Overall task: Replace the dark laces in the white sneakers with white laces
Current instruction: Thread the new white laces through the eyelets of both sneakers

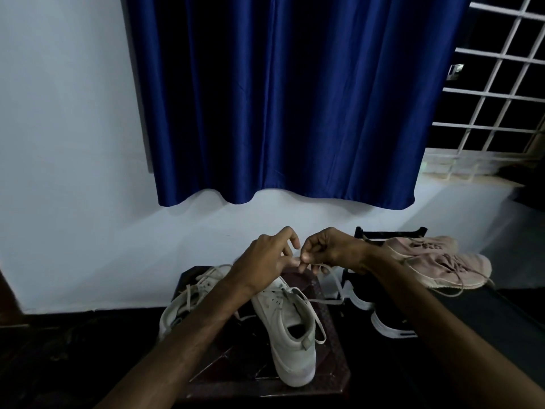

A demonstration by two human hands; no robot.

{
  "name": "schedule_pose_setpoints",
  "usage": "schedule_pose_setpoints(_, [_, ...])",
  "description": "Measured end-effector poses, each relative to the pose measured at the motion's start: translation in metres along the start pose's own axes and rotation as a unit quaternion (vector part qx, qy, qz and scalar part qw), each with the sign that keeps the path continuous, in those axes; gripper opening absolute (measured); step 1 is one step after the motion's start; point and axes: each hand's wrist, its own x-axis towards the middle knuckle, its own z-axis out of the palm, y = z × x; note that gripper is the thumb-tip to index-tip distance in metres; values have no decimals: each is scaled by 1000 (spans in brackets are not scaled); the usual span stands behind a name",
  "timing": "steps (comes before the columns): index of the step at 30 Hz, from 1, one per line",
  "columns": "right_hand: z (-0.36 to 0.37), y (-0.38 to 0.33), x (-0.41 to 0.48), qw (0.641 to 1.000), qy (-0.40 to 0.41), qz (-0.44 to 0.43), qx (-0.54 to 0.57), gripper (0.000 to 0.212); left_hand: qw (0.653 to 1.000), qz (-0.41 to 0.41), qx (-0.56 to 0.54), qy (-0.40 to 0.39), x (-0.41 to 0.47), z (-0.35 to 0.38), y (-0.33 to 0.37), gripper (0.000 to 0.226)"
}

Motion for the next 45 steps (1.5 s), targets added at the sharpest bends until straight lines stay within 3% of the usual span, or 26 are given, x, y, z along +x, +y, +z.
schedule_pose_setpoints(5, [10, -3, 6, 999, 38, -3, -15, 17, 999, 4, 43, 21, -3, -4, 0, 24])
schedule_pose_setpoints(9, [15, -4, 9, 998, 44, -14, -50, 11, 997, -18, 74, 29, -8, -4, 5, 33])
schedule_pose_setpoints(12, [12, -2, 9, 996, 62, -21, -57, 11, 988, -102, 97, 65, -19, 1, 3, 51])
schedule_pose_setpoints(15, [11, 4, 6, 991, 126, 3, -48, 16, 970, -220, 103, 32, -42, 21, -11, 73])
schedule_pose_setpoints(18, [27, 16, 10, 984, 163, 51, -43, 16, 971, -237, 36, -10, -63, 44, -23, 85])
schedule_pose_setpoints(22, [54, 38, 23, 974, 164, 81, -134, 14, 962, -267, -46, 22, -71, 61, -21, 68])
schedule_pose_setpoints(29, [76, 41, 32, 963, 168, 87, -189, 8, 947, -282, -43, 147, -77, 68, -28, 26])
schedule_pose_setpoints(34, [86, 41, 37, 950, 191, 99, -228, 14, 938, -288, -9, 191, -82, 75, -37, 25])
schedule_pose_setpoints(40, [106, 35, 46, 931, 174, 91, -307, 26, 929, -291, -71, 219, -88, 72, -41, 41])
schedule_pose_setpoints(45, [121, 40, 50, 918, 210, 82, -326, 21, 926, -274, -90, 245, -90, 68, -41, 17])
